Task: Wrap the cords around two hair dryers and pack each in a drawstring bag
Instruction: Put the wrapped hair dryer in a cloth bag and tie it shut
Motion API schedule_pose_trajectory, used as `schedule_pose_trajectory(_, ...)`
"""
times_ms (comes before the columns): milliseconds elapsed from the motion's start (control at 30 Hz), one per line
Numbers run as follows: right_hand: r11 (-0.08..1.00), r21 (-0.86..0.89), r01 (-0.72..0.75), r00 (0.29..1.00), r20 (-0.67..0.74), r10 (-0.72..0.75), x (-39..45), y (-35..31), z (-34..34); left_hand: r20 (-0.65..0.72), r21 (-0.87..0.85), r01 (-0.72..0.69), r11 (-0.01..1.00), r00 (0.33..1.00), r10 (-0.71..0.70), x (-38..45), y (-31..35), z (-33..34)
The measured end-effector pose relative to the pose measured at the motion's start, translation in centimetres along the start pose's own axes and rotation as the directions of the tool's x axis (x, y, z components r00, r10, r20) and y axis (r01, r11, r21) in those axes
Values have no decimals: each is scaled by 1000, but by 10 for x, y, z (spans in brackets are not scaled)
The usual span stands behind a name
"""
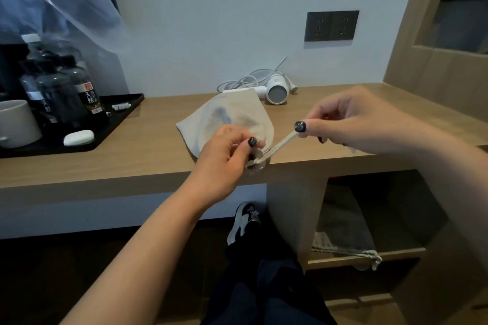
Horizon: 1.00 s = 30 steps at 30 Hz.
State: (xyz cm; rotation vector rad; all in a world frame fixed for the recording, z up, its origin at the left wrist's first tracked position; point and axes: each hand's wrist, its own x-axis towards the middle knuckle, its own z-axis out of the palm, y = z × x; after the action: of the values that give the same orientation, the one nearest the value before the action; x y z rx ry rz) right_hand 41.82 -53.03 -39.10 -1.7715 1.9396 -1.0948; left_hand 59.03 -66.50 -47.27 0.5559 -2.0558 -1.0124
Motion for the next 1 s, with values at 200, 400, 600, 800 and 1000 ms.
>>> schedule_pose_trajectory(200,978,209,-17,997,72,2,13,-11,8,46,-71,35,997,998,-32,-3,1,1)
schedule_pose_trajectory(400,936,349,-46,988,154,-9,41,-19,21,327,-61,68,996,944,-45,-11,10,0)
schedule_pose_trajectory(600,837,517,-177,949,315,7,66,-21,44,316,-21,71,997,947,-61,-10,9,2)
schedule_pose_trajectory(800,512,817,-267,947,321,-18,82,1,55,301,-330,189,925,950,-87,-17,-3,-9)
schedule_pose_trajectory(1000,618,769,-163,984,171,47,69,32,55,215,-495,260,829,961,-173,-17,-8,-10)
